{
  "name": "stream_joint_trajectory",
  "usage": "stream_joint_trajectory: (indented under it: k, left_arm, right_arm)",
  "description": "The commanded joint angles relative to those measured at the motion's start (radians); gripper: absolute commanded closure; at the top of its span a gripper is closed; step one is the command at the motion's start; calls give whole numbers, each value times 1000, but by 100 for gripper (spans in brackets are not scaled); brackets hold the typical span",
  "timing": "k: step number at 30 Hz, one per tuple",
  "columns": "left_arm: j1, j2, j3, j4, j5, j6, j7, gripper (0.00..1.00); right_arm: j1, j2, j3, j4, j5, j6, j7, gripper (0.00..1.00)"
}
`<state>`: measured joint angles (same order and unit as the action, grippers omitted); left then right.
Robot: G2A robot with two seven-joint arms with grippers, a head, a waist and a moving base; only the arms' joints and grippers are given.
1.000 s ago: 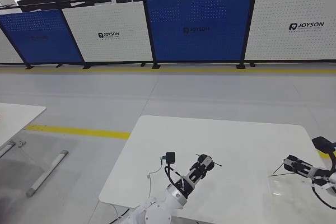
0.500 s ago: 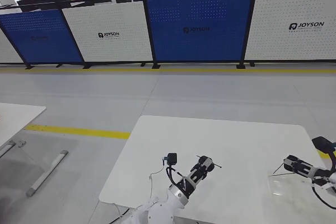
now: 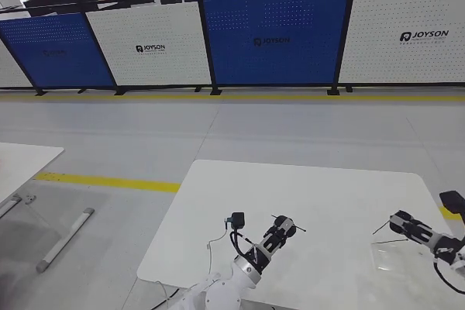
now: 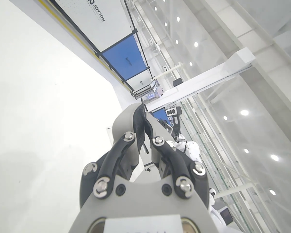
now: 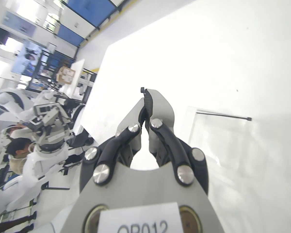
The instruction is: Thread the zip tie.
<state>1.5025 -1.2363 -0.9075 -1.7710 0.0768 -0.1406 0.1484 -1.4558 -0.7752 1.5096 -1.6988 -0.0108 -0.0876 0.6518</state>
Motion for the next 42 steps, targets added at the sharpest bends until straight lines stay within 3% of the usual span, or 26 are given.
stream_joint_trajectory:
  k: [1,5,19,23,28,34,42]
  left_arm:
    - [0,0,0,0,0,0,0,100]
    - [0,0,0,0,0,0,0,100]
    - [0,0,0,0,0,0,0,100]
    - [0,0,0,0,0,0,0,100]
    - [0,0,0,0,0,0,0,100]
    - [0,0,0,0,0,0,0,100]
    - [0,0,0,0,0,0,0,100]
  right_arm:
    - [-76,-5,24,-47,21,-22,-103,100]
    - [-189,-15,29,-163,-38,10,-248,100]
    - [-189,-15,29,-163,-38,10,-248,100]
    - [-210,-29,30,-160,10,-47,-362,100]
    - [-273,-48,-7,-185,-17,-93,-521,100]
    - [-306,-78,-102,-220,-117,-45,-725,100]
    - [-317,-88,-124,-227,-148,-39,-759,100]
